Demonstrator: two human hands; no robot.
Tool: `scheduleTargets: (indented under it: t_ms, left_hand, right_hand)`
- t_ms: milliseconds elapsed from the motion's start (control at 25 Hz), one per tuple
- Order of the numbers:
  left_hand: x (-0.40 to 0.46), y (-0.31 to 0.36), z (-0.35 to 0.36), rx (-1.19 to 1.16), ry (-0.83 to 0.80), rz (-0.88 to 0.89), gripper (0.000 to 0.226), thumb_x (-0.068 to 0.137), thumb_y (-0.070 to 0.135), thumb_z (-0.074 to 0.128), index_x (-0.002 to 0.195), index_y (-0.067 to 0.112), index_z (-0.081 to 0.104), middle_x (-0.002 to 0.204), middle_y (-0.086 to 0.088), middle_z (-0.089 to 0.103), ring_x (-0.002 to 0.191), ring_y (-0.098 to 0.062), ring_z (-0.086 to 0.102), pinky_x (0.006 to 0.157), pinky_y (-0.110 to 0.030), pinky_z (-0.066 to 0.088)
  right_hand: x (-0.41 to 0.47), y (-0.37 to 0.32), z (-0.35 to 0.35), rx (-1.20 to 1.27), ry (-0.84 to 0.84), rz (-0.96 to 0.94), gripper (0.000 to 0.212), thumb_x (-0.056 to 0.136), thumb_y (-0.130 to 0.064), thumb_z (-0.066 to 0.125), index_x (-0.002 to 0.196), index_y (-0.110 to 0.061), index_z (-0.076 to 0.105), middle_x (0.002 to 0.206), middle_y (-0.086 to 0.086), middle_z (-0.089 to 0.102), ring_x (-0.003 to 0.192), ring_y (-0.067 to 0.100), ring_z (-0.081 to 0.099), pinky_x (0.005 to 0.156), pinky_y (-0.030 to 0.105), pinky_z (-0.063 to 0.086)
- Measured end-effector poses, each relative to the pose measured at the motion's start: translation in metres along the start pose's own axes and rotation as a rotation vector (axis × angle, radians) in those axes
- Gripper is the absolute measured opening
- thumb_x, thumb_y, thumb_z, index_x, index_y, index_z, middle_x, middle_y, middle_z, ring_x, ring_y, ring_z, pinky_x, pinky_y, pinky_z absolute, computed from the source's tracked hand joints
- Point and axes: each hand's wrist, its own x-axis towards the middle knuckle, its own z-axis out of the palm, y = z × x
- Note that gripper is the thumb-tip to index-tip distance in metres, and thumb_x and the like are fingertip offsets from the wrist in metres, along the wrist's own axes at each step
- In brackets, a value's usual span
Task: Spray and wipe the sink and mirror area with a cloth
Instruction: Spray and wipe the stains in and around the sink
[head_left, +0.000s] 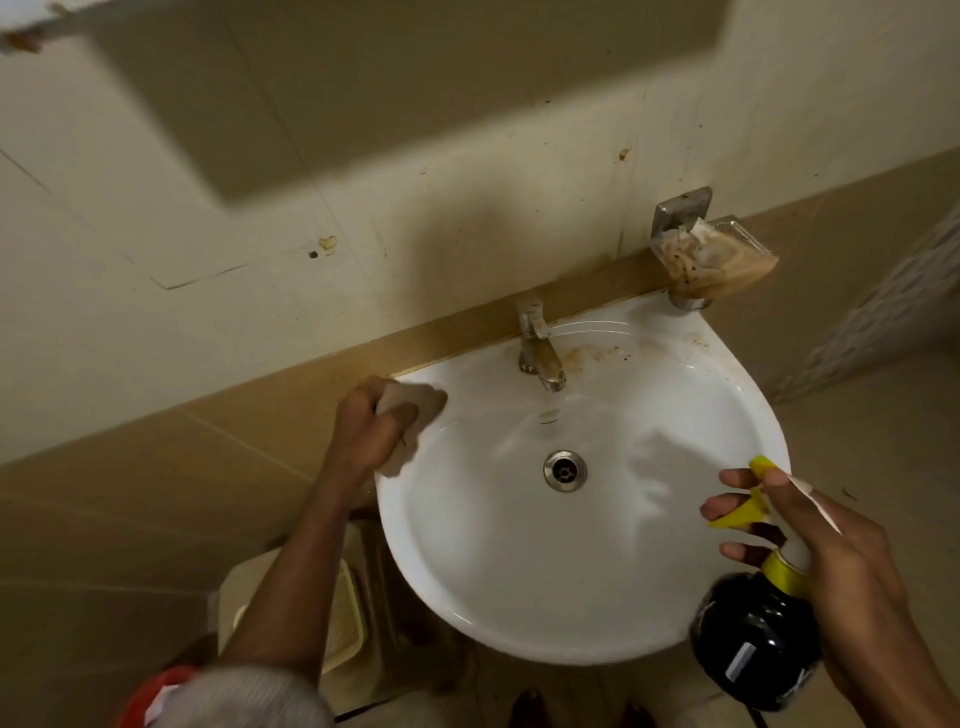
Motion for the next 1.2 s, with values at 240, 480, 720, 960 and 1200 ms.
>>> scheduleTargets:
  t_ms: [240, 480, 720, 960, 1200]
  left_hand:
    - [0.031, -0.029, 0.006, 0.399, -0.206, 0.057, 0.040, 0.066, 0.052, 0.060, 0.093, 0.023, 0.068, 0.099, 0.000, 0.062, 0.089, -0.019, 0.062, 0.078, -0.036, 0.055]
    - [-0.020, -0.050, 0.009, 0.543, -0.264, 0.077, 0.031, 0.065, 0.053, 0.066, 0.069, 0.022, 0.058, 0.082, 0.002, 0.053, 0.078, -0.021, 0.059, 0.066, -0.035, 0.050]
    - [-0.109, -0.051, 0.030, 0.343, -0.227, -0.038, 0.024, 0.068, 0.041, 0.065, 0.068, 0.021, 0.054, 0.089, -0.006, 0.060, 0.083, -0.023, 0.060, 0.071, -0.036, 0.053]
    - [-0.204, -0.028, 0.077, -0.002, -0.077, -0.143, 0.020, 0.082, 0.027, 0.075, 0.070, 0.020, 0.061, 0.085, -0.002, 0.060, 0.080, -0.016, 0.061, 0.066, -0.027, 0.049]
    - [-0.237, 0.000, 0.132, 0.035, -0.035, -0.200, 0.016, 0.089, 0.037, 0.066, 0.084, 0.022, 0.063, 0.093, 0.007, 0.047, 0.089, -0.018, 0.054, 0.084, -0.041, 0.050]
  right_hand:
    - [-0.009, 0.012, 0.024, -0.032, -0.061, 0.014, 0.086, 0.048, -0.091, 0.074, 0.095, -0.020, 0.083, 0.093, 0.016, 0.081, 0.084, 0.026, 0.079, 0.065, 0.032, 0.062]
    - [-0.011, 0.010, 0.035, -0.064, -0.096, -0.010, 0.059, 0.075, -0.069, 0.066, 0.095, -0.015, 0.081, 0.092, 0.018, 0.080, 0.086, 0.028, 0.078, 0.069, 0.034, 0.064]
    - [-0.006, 0.011, 0.023, -0.081, -0.085, -0.013, 0.038, 0.104, -0.033, 0.051, 0.108, -0.003, 0.076, 0.094, 0.023, 0.079, 0.087, 0.030, 0.076, 0.072, 0.038, 0.061]
    - [-0.006, 0.008, 0.000, -0.034, -0.043, 0.028, 0.049, 0.088, -0.049, 0.059, 0.105, -0.006, 0.076, 0.087, 0.017, 0.080, 0.083, 0.026, 0.076, 0.067, 0.032, 0.062]
    - [0.002, 0.005, -0.026, -0.052, 0.025, 0.015, 0.034, 0.106, -0.037, 0.051, 0.103, -0.014, 0.077, 0.090, 0.014, 0.078, 0.087, 0.026, 0.074, 0.069, 0.032, 0.057]
